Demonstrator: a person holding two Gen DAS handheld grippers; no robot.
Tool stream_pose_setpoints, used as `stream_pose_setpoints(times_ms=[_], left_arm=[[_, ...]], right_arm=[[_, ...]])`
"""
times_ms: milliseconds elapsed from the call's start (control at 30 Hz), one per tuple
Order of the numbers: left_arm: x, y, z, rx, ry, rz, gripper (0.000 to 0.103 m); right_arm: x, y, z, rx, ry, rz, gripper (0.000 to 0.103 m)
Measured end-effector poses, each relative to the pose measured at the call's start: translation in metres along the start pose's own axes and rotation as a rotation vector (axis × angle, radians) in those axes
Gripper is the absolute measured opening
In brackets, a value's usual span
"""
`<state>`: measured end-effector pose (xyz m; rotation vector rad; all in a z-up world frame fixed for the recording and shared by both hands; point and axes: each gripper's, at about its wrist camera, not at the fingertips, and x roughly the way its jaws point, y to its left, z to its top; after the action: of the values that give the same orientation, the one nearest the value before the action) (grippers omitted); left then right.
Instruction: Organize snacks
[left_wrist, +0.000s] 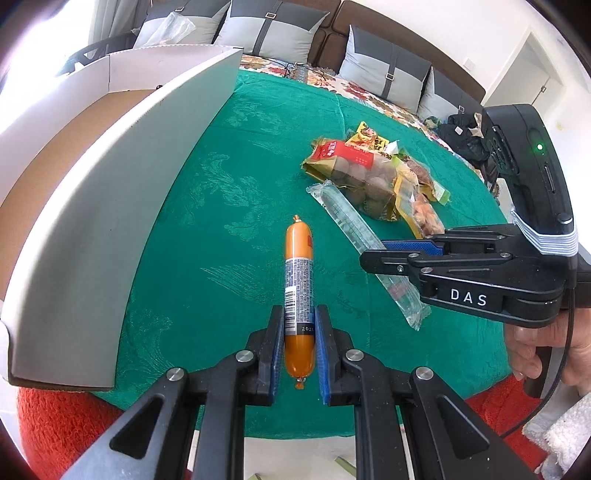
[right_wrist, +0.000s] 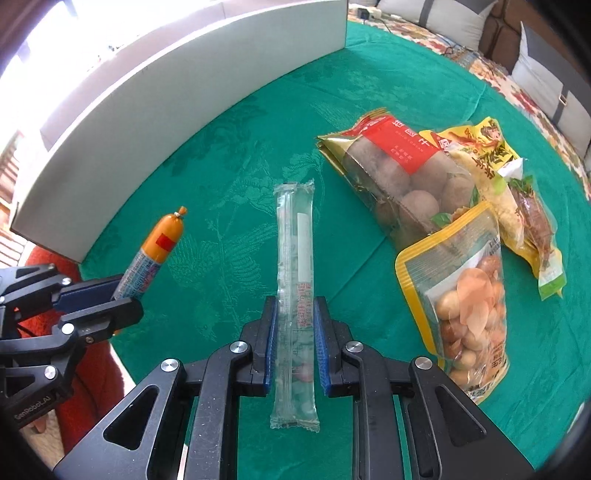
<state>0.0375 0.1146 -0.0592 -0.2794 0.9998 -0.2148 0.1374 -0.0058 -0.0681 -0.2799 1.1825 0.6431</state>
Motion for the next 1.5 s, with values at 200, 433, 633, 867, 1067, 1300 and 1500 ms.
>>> stream_pose_setpoints(times_ms=[200,433,633,867,1067,1300,1500], left_arm=[[-0.042,-0.01,0.019,-0.036,-0.068,-0.089,0.015],[-0.112,0.016,0.063,-0.097,-0.204,-0.143,0.015],[-0.141,0.096,0.09,-0.172,-0.274,0.035,0.015],[-0.121,0.178,0.086,-0.219,-0.224,0.288,0.015],[-0.087,0.194,0.068,-0.202,-0.146,0.352,0.018],[-0.095,0.16,0.062,-0.179,-0.205,0.393,0.085],[-0.101,0.059,0.056,-0.067,-0.268,0.235,0.097]], right_arm=[[-0.06,0.007,-0.001,0.115,-0.12,0.129,0.019],[-0.113,0.027,0.042,0.223,-0.259,0.29,0.019],[-0.109,0.066,0.113,0.292,-0.31,0.472,0.019],[-0.065,0.114,0.166,0.311,-0.29,0.489,0.019],[-0.024,0.121,0.168,0.299,-0.247,0.396,0.027],[-0.044,0.084,0.13,0.278,-0.311,0.315,0.046],[-0.09,-0.012,0.007,0.249,-0.462,0.011,0.077]])
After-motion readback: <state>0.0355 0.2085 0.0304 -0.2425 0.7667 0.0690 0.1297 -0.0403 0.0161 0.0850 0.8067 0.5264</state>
